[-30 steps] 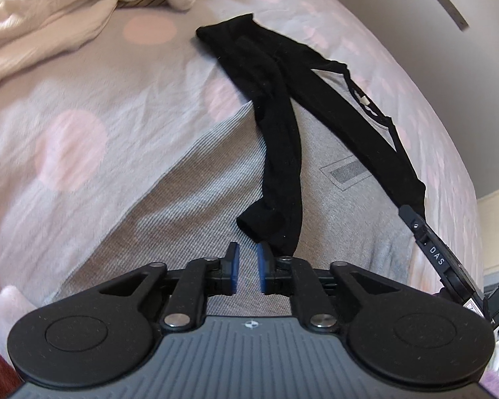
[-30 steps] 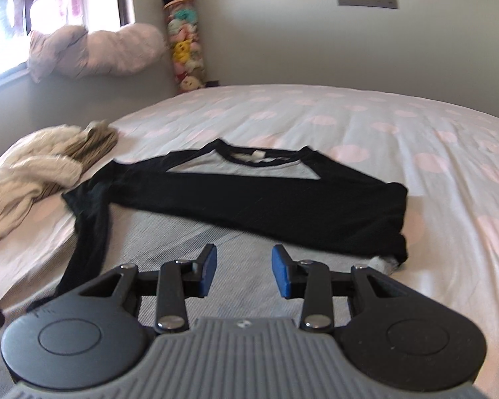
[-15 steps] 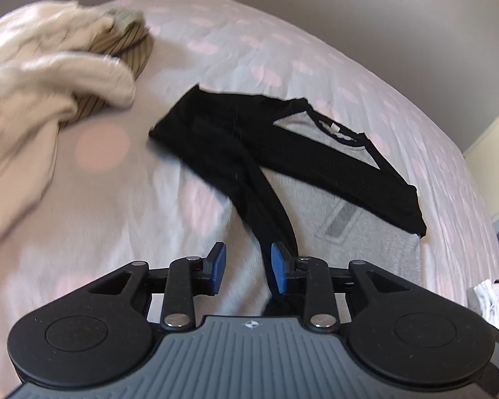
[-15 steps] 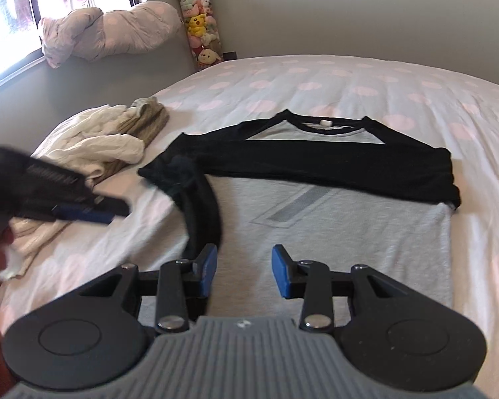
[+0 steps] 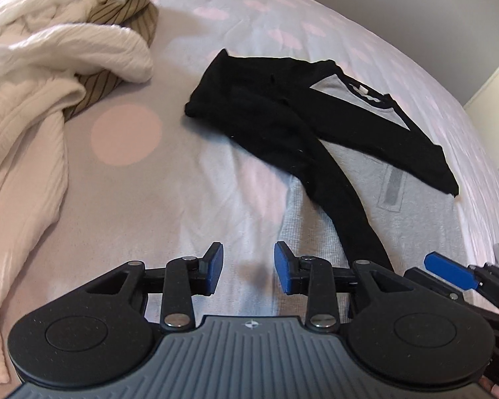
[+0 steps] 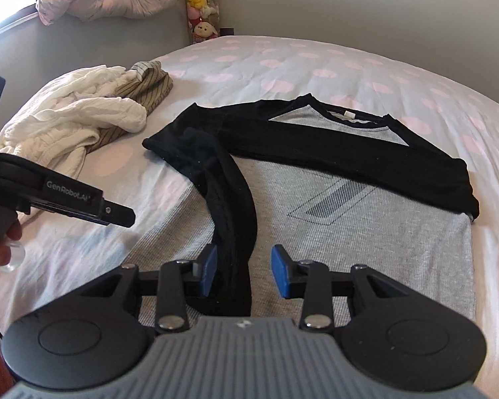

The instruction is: Fold clothes

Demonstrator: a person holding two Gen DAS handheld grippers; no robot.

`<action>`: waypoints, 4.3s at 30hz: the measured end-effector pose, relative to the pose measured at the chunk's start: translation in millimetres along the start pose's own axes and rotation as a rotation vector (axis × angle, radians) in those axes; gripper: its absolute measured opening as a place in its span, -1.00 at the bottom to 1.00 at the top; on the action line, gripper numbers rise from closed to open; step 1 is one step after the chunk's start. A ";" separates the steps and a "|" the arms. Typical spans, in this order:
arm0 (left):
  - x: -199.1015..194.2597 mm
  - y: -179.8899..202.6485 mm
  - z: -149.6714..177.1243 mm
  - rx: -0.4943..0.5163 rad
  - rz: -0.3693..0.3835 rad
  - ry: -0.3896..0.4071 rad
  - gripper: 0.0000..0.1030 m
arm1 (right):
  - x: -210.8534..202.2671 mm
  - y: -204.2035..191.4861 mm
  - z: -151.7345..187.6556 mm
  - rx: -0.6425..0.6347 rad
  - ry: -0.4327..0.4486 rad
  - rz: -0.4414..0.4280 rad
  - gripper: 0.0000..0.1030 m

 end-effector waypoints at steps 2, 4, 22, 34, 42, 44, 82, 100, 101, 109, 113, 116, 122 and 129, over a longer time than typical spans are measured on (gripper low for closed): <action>2.0 0.0 -1.8 0.001 0.023 -0.005 -0.41 | 2.5 -0.6 -0.1 0.009 -0.002 0.007 -0.25; 4.4 2.4 -1.9 0.010 0.042 -0.011 -0.41 | 4.7 -2.3 -0.3 0.020 -0.008 0.005 -0.25; -6.8 5.0 -2.0 -0.014 0.105 0.010 -0.41 | 5.5 -83.1 21.9 -0.173 -0.092 -0.171 -0.95; -6.1 0.9 -1.8 -0.030 0.109 0.005 -0.41 | -12.3 -30.4 22.4 -0.048 -0.071 -0.038 -0.79; -4.3 -1.8 -1.4 -0.038 0.102 -0.001 -0.41 | 6.8 -8.1 28.5 0.135 -0.085 -0.025 -0.30; -2.2 -4.9 -1.5 -0.048 0.099 -0.005 -0.41 | 15.4 -11.6 31.5 0.133 -0.095 -0.026 -0.33; 28.7 -32.0 -17.1 -0.140 0.081 0.050 -0.40 | -25.0 21.7 -320.4 -0.146 0.164 -0.028 -0.91; 38.4 -18.9 -23.1 -0.058 0.071 0.125 -0.40 | 56.5 230.6 -192.8 0.133 -0.061 0.170 -0.91; 39.5 -17.4 -23.6 -0.046 0.067 0.133 -0.40 | 65.9 240.1 -182.9 0.150 -0.076 0.177 -0.91; 49.0 -8.8 -27.8 0.031 0.038 0.201 -0.40 | 125.5 289.6 -130.7 0.265 -0.117 0.202 -0.90; 51.2 -9.7 -27.9 0.032 0.037 0.210 -0.40 | 130.0 300.4 -122.7 0.305 -0.089 0.202 -0.71; 52.2 -8.9 -27.2 0.039 0.036 0.213 -0.40 | 123.0 303.0 -117.8 0.308 -0.071 0.199 -0.71; 51.2 -8.7 -26.6 0.042 0.034 0.213 -0.38 | 105.7 308.7 -105.2 0.343 -0.032 0.225 -0.49; 50.3 -8.6 -27.0 0.037 0.036 0.212 -0.38 | 120.8 305.8 -88.1 0.449 -0.069 0.182 -0.47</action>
Point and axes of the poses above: each gripper's, at about its wrist camera, not at the fingertips, and x roughly the way its jaws point, y to its right, z to its underside, the point moved 4 cm from there along x, roughly the way its jaws point, and after that the axes turned 9 degrees about y, right-handed, at the moved point
